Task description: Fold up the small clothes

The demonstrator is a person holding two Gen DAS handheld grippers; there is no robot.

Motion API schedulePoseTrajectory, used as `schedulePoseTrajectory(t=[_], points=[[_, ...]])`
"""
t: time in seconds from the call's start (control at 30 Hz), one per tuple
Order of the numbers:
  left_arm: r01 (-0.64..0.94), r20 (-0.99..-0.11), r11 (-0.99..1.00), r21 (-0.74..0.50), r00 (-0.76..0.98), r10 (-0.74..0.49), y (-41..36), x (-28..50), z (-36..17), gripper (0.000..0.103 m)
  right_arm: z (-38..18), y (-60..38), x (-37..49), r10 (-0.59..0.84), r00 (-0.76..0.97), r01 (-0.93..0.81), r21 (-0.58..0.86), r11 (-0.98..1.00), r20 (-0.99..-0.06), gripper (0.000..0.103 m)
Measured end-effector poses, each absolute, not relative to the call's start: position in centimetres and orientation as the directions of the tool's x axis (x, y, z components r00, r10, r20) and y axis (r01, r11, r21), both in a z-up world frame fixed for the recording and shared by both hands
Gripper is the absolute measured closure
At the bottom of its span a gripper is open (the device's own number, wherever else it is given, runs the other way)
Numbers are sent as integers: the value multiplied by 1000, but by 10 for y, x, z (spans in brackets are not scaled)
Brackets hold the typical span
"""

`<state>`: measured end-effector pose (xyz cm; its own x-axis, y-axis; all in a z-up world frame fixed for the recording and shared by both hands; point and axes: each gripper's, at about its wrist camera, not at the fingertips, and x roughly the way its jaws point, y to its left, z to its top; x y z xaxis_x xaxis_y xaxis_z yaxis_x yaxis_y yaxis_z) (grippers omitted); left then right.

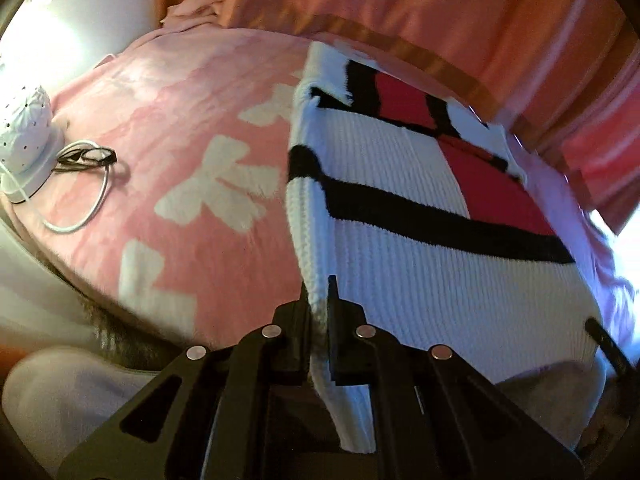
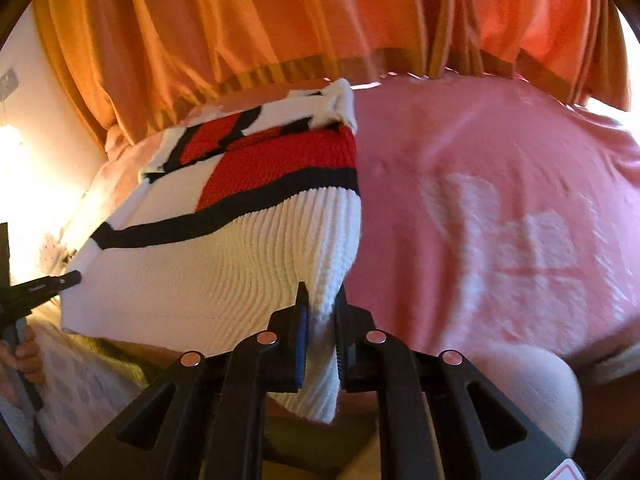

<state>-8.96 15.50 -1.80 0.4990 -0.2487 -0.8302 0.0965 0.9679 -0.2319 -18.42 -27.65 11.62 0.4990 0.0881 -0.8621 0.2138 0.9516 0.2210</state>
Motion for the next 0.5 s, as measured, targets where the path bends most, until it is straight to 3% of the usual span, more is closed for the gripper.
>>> schedulePoseTrajectory(t=[0.13,0.27,0.4,0.5], points=[[141,-834,969,-201,495,-245,149,-132,-6,98,117,-284,-218,125,465,221,252,942,-876,93],[170,-770,947,-273,552,-321,151,-149,41,98,159,-284,-231,177,547,187,326,927,-818,93],[205,-664,941,-270,668,-336,147,-112,92,98,205,-300,-185,188,682,124,365,923,-707,93],[158,-631,959,-237,725,-275,137,-55,103,98,202,-324,-117,196,710,129,399,908,-676,92]])
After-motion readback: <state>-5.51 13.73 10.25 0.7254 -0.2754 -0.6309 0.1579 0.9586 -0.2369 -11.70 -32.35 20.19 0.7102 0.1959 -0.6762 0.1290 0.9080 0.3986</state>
